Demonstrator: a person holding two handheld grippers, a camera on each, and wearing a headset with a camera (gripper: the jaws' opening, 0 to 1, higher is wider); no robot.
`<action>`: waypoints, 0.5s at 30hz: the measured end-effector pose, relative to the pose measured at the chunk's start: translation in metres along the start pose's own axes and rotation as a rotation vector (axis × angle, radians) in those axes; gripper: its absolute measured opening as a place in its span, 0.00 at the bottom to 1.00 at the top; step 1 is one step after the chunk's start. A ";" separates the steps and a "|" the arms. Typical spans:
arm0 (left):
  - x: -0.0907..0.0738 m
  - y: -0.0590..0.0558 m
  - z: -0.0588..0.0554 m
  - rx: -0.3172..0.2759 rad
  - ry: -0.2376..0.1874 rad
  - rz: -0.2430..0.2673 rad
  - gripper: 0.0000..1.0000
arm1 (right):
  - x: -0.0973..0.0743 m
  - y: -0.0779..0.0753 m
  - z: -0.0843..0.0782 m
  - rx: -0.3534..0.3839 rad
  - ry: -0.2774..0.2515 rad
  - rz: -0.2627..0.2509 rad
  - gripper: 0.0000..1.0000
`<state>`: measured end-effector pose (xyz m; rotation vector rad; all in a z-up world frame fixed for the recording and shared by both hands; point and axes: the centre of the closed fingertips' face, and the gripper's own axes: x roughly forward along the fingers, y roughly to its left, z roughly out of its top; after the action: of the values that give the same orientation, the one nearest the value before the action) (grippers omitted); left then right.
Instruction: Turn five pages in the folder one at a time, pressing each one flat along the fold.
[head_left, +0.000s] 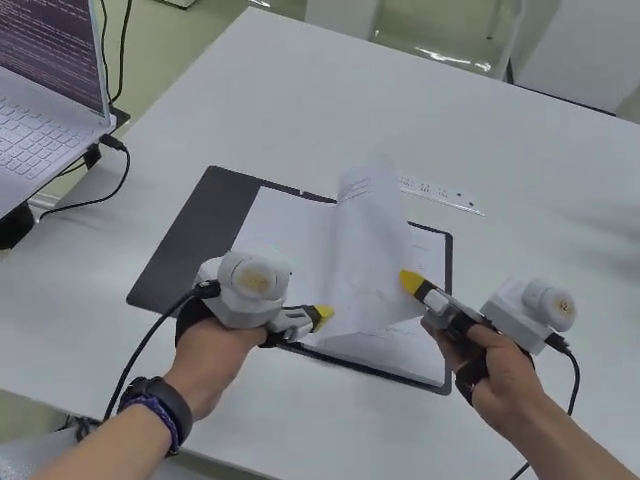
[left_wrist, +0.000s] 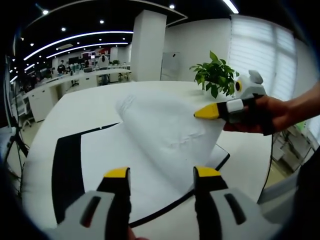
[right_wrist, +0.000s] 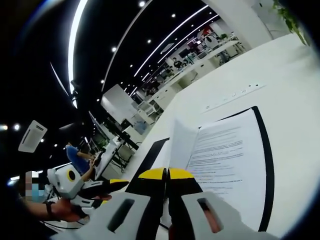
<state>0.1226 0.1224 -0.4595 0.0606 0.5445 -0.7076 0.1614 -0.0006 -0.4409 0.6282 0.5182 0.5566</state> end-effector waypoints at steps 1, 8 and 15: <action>-0.003 0.003 0.001 -0.002 -0.004 0.004 0.50 | 0.002 0.003 0.000 -0.002 0.002 0.004 0.00; -0.016 0.017 -0.002 -0.004 -0.003 0.021 0.54 | 0.014 0.012 -0.004 -0.008 0.009 0.015 0.00; -0.030 0.032 -0.006 -0.020 -0.007 0.037 0.57 | 0.026 0.023 -0.011 -0.008 0.026 0.030 0.00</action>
<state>0.1210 0.1665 -0.4537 0.0495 0.5423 -0.6666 0.1661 0.0352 -0.4403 0.6230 0.5312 0.5957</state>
